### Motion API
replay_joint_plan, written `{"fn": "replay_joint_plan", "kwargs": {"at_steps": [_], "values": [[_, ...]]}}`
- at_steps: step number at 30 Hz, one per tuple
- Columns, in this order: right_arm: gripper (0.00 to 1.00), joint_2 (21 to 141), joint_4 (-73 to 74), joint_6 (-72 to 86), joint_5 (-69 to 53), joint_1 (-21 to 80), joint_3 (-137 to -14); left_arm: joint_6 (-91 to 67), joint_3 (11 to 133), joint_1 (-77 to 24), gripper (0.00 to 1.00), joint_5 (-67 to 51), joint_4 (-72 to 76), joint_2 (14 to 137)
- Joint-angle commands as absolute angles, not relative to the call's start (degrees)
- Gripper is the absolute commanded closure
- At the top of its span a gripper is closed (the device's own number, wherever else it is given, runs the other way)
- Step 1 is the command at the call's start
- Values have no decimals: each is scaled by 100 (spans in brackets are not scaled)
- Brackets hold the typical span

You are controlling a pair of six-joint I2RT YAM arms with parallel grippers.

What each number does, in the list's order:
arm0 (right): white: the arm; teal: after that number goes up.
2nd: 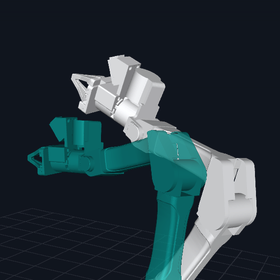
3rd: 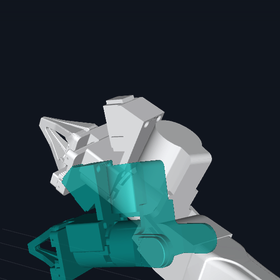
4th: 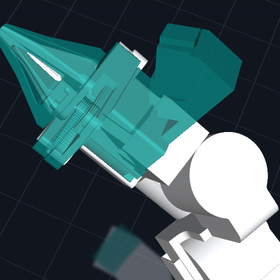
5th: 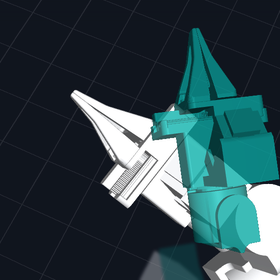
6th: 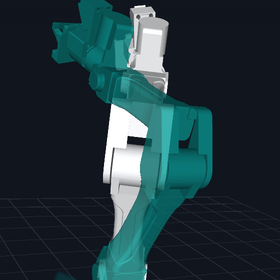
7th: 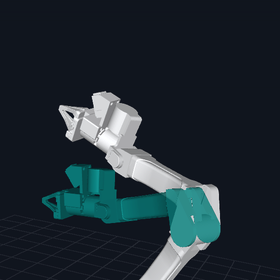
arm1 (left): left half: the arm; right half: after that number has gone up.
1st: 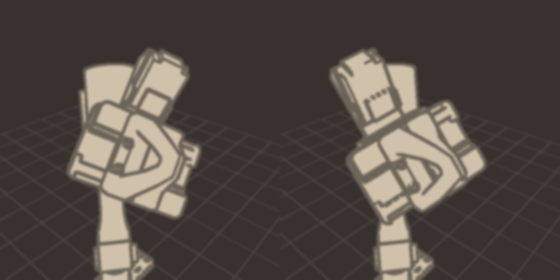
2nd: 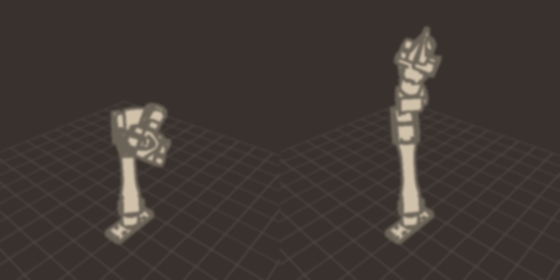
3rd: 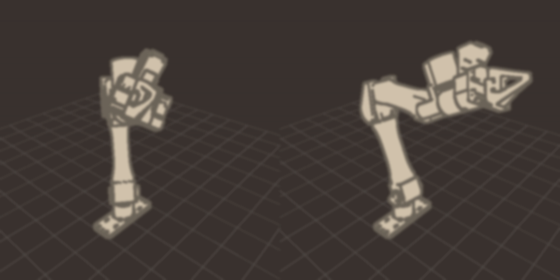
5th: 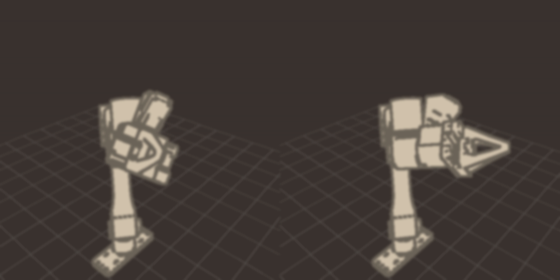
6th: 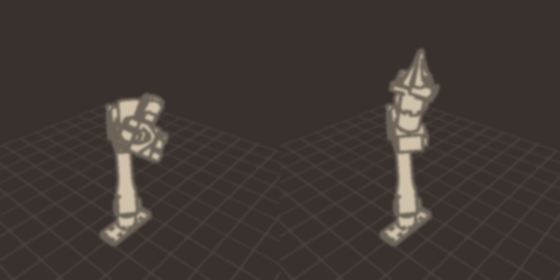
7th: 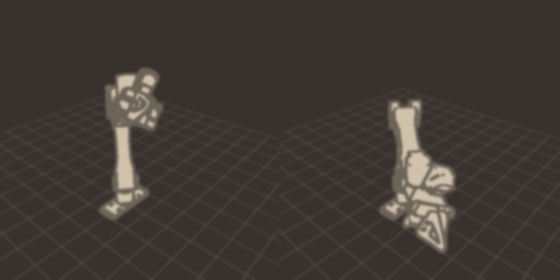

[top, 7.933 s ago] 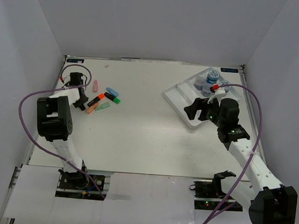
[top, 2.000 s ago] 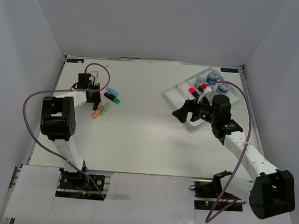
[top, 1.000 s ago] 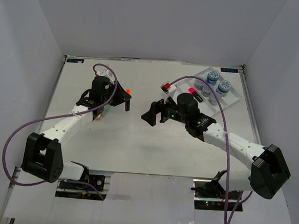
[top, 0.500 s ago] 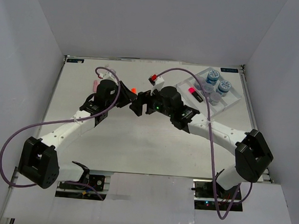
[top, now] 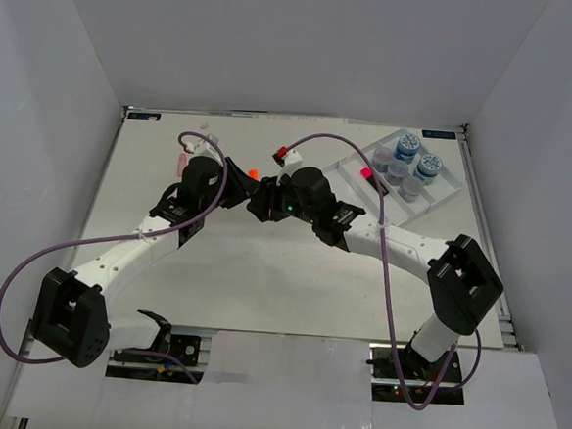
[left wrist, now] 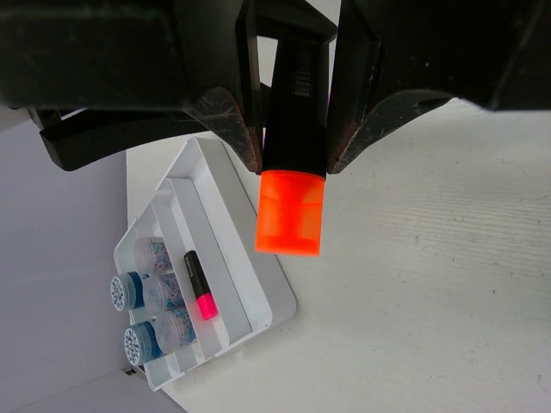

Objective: Sort the stationery into containers
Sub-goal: Pick up the pen from the center of the board, then place the pen in the storage box.

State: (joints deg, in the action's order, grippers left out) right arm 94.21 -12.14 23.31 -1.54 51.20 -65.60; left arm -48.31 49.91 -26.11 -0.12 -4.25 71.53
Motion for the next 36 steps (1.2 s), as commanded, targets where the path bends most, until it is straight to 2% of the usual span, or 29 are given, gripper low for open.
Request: {"fn": "replay_joint_plan", "kwargs": {"at_steps": [1,4,8,10,12,13,15,16,19,20,24,30,31,36], "values": [[49,9457,-1538,2347,-62,5159,-6891,-4895,4948,-2654,89,26,-290,6864],[55,9483,-1556,2347,-26,5168,-6891,-4896,4913,-2654,89,9,-264,6847],[80,9405,-1564,2329,193,5168,-6821,-4861,4887,-2654,89,9,-264,6847],[92,9369,-1512,2294,280,5159,-6794,-4834,4869,-2654,86,9,-272,6847],[92,9299,-1477,2241,334,5151,-6724,-4764,4869,-2654,80,9,-281,6838],[92,9281,-1433,2189,412,5150,-6698,-4738,4869,-2654,70,9,-290,6838],[92,9211,-1363,2145,483,5115,-6575,-4650,4913,-2654,59,44,-413,6838],[92,9194,-1301,2127,536,5080,-6513,-4597,4983,-2654,50,122,-457,6838],[92,9097,-1178,2057,615,4887,-6232,-4351,5184,-2654,34,359,-650,6847],[92,9044,-1056,1926,667,4765,-6171,-4272,5255,-2654,22,430,-798,6855],[92,8930,-548,1242,957,4334,-5924,-3816,5580,-2576,2,607,-1124,6934],[92,8727,209,-445,1283,3174,-5827,-2630,5898,-2321,2,650,-1696,7022],[92,8754,307,-996,1327,3034,-5871,-2489,5871,-2277,2,659,-1740,7031],[92,9096,598,-1775,1179,2084,-6328,-1960,5337,-2040,2,580,-1898,6987]]}}
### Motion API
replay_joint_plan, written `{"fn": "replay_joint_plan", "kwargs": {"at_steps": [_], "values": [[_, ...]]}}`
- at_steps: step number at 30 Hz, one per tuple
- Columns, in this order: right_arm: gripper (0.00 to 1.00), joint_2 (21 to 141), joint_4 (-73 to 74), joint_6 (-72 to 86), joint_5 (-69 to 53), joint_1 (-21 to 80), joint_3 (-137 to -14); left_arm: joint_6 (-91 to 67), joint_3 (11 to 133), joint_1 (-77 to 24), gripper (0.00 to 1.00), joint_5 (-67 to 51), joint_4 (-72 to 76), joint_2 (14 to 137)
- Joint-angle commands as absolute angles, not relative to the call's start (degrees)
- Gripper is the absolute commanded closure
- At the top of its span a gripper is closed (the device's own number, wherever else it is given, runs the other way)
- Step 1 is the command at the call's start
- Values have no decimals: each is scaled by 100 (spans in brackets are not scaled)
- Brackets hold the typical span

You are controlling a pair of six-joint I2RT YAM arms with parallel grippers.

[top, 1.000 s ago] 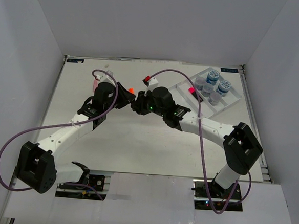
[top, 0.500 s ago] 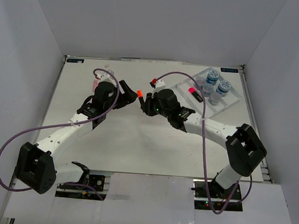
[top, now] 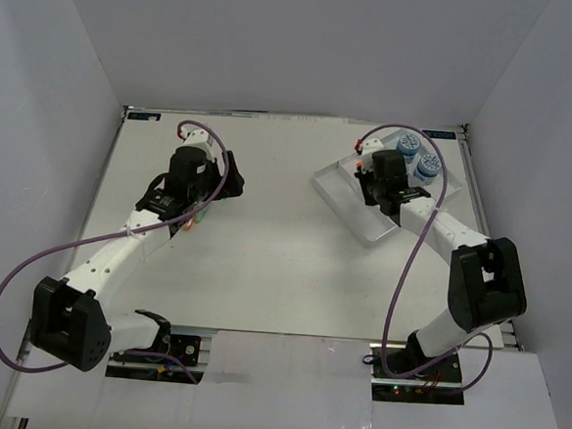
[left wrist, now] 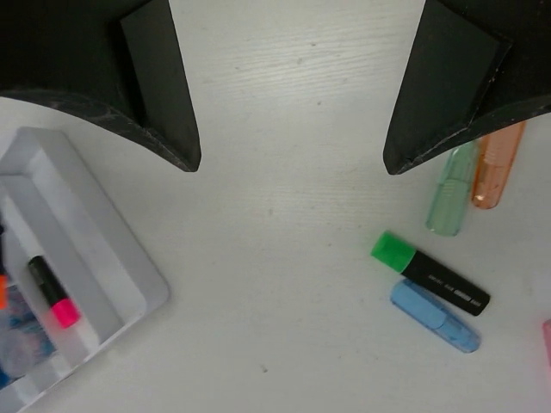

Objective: Sort the stationery into containers
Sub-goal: Place the pen in the storage box.

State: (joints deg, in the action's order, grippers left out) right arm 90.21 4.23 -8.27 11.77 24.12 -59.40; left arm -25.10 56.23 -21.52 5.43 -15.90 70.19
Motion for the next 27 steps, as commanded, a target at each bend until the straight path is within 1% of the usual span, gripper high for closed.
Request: {"fn": "replay_joint_plan", "kwargs": {"at_steps": [1,6,7,11,14,15,17,20,21,22,25,27], "values": [[92,9149,589,-1862,873,1848,-6389,-1916,5239,-2039,2,563,-1898,6961],[92,9825,589,-2065,668,1565,-6959,-1793,4747,-2030,2,668,-1776,6812],[92,9922,580,-2109,468,1504,-7031,-1776,4616,-2030,2,703,-1741,6794],[91,10457,598,-2276,247,1477,-7400,-1670,4473,-2021,2,843,-1661,6829],[85,10713,598,-2338,193,1477,-7585,-1617,4509,-2021,2,887,-1652,6882],[82,10757,606,-2355,193,1477,-7611,-1600,4526,-2021,2,896,-1652,6899],[80,10845,606,-2355,246,1477,-7673,-1556,4544,-2021,2,940,-1652,6934],[58,10889,633,-2320,176,1477,-7725,-1538,4544,-2030,2,975,-1652,6961],[45,10890,650,-2312,158,1477,-7734,-1529,4535,-2022,2,967,-1652,6961],[39,10864,676,-2294,158,1477,-7734,-1529,4544,-2021,2,975,-1644,6970],[25,10724,834,-2259,88,1477,-7761,-1512,4544,-2021,2,1002,-1652,6996],[22,10496,913,-2241,62,1485,-7682,-1521,4544,-2021,2,984,-1644,7014]]}}
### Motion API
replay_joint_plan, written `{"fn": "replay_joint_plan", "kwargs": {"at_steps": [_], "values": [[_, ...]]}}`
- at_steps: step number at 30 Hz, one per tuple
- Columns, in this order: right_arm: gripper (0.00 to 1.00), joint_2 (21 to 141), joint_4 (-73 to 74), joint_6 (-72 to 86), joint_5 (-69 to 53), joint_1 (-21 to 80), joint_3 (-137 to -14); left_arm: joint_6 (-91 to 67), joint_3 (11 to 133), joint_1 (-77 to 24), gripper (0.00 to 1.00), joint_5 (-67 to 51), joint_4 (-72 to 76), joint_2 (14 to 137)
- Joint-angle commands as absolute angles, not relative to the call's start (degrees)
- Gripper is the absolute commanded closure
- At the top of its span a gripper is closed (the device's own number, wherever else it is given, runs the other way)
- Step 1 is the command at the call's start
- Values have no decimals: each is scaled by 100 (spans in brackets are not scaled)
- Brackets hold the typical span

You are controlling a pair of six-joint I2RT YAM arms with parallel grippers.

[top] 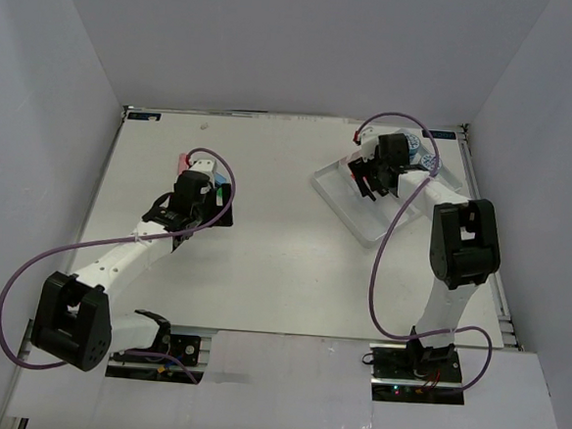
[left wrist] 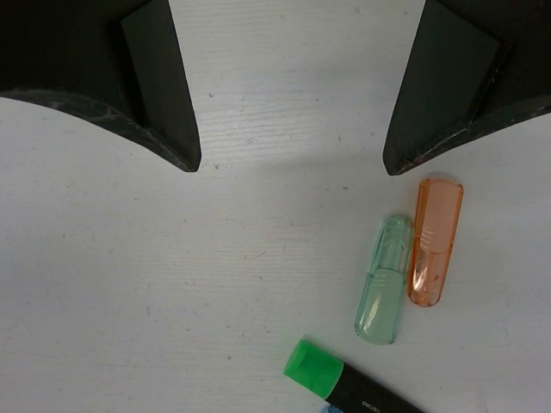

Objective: Sort the stationery into containers
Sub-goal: Place the pen in the storage box, then pick up the pen from the center of the board.

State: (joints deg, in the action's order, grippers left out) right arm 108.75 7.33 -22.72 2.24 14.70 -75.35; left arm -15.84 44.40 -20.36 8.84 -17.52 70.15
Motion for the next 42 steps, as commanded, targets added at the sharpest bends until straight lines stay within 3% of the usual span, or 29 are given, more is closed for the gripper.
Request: {"fn": "replay_joint_plan", "kwargs": {"at_steps": [1,9,18,26,42], "values": [[21,10398,940,-2215,62,1485,-7664,-1521,4535,-2021,2,984,-1652,7022],[16,8633,792,-1118,-324,1520,-6839,-1170,4991,-2021,2,905,-1810,7610],[11,6286,-1221,324,-2284,1626,-4581,1167,6143,-1838,2,1292,-1460,8946],[7,5810,-1380,387,-2593,1837,-3832,1819,7100,-967,2,-895,-1705,10080],[5,5854,-1213,299,-2637,1969,-3814,2549,7919,-668,2,-1845,-1942,11240]]}}
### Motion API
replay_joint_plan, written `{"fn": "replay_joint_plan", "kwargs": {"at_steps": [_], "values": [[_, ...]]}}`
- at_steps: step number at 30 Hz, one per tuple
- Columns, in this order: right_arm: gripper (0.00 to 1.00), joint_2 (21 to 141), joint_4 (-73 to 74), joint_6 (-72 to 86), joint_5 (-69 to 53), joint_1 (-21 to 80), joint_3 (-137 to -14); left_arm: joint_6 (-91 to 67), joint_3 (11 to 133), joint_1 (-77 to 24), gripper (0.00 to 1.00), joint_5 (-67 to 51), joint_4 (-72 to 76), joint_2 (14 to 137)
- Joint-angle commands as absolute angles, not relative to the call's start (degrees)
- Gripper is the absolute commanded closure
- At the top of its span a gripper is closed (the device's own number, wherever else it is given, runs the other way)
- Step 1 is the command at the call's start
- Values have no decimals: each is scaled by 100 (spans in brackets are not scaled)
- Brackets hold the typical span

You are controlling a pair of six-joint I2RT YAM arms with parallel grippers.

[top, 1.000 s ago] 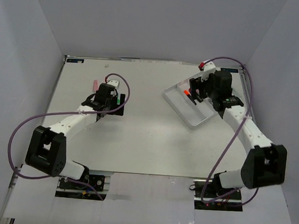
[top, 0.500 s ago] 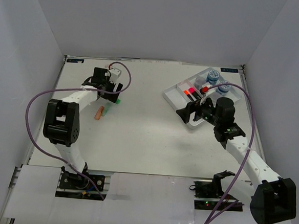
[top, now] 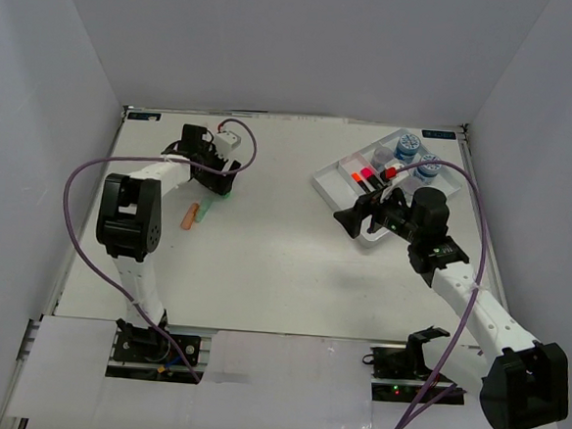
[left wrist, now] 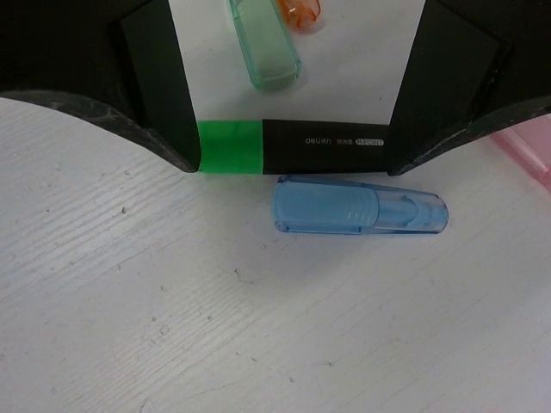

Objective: Sort the stationery into containers
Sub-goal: Pick up the pen from the center of the board.

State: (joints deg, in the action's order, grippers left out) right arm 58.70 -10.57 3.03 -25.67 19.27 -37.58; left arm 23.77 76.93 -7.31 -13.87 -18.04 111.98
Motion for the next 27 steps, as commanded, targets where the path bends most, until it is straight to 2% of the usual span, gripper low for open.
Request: {"fn": "replay_joint_plan", "kwargs": {"at_steps": [1,11,18,23,27], "values": [[5,5862,-1204,299,-2611,1969,-3814,2549,7954,-659,2,-1881,-1942,11285],[5,5915,-1134,255,-2558,1995,-3850,2426,8025,-580,2,-2135,-2250,11549],[5,5941,-1151,290,-2558,1995,-3815,2136,7866,-580,4,-1943,-2303,11233],[5,5915,-1125,281,-2558,2004,-3815,1768,8050,-475,9,-1828,-2329,11040],[5,5889,-1134,281,-2566,2004,-3797,2003,8068,-448,7,-1864,-2347,10881]]}}
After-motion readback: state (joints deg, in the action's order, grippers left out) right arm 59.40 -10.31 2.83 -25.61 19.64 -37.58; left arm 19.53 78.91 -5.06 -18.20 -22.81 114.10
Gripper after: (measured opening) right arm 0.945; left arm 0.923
